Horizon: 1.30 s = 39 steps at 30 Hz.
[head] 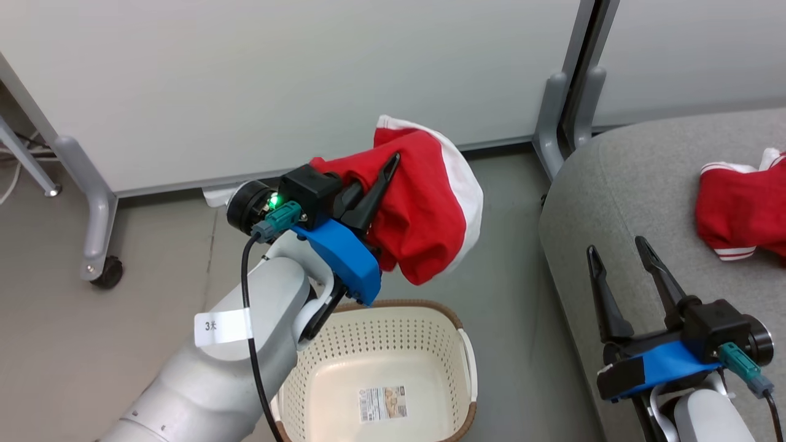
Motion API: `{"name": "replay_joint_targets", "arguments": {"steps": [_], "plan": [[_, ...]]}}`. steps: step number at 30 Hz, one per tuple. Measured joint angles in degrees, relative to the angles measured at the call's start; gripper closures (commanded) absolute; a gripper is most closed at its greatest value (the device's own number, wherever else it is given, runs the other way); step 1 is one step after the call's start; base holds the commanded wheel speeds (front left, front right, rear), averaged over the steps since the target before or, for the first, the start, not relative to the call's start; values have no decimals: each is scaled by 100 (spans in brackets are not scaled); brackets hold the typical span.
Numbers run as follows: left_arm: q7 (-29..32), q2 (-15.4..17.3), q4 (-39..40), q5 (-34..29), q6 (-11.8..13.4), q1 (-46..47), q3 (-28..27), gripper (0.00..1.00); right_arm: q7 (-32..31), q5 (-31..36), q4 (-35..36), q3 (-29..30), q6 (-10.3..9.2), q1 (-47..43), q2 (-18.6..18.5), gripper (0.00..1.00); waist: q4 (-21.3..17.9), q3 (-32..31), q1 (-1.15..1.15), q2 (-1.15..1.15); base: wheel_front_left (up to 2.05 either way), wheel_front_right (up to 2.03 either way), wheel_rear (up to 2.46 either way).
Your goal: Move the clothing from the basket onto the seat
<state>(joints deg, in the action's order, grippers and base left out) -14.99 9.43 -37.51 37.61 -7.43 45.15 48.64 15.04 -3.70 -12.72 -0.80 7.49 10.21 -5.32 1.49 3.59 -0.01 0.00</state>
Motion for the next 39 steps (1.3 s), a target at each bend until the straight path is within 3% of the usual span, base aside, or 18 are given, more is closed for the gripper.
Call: {"name": "replay_joint_targets", "arguments": {"steps": [13, 28, 39], "plan": [[0, 1, -34, 57, 0, -75, 112, 100, 0, -16, 43, -161, 0, -227, 31, 0, 24, -326, 1, 0, 0, 0, 0], [0, 7, -53, 45, 0, -25, 116, 100, 0, -16, 66, -1793, 0, 475, -249, 0, 13, -94, 1, 0, 0, 0, 0], [0, -93, -34, 10, 0, 122, 152, 100, 0, 207, -637, -2577, 0, 1250, -383, 0, 82, 108, 2, 0, 0, 0, 0]]}}
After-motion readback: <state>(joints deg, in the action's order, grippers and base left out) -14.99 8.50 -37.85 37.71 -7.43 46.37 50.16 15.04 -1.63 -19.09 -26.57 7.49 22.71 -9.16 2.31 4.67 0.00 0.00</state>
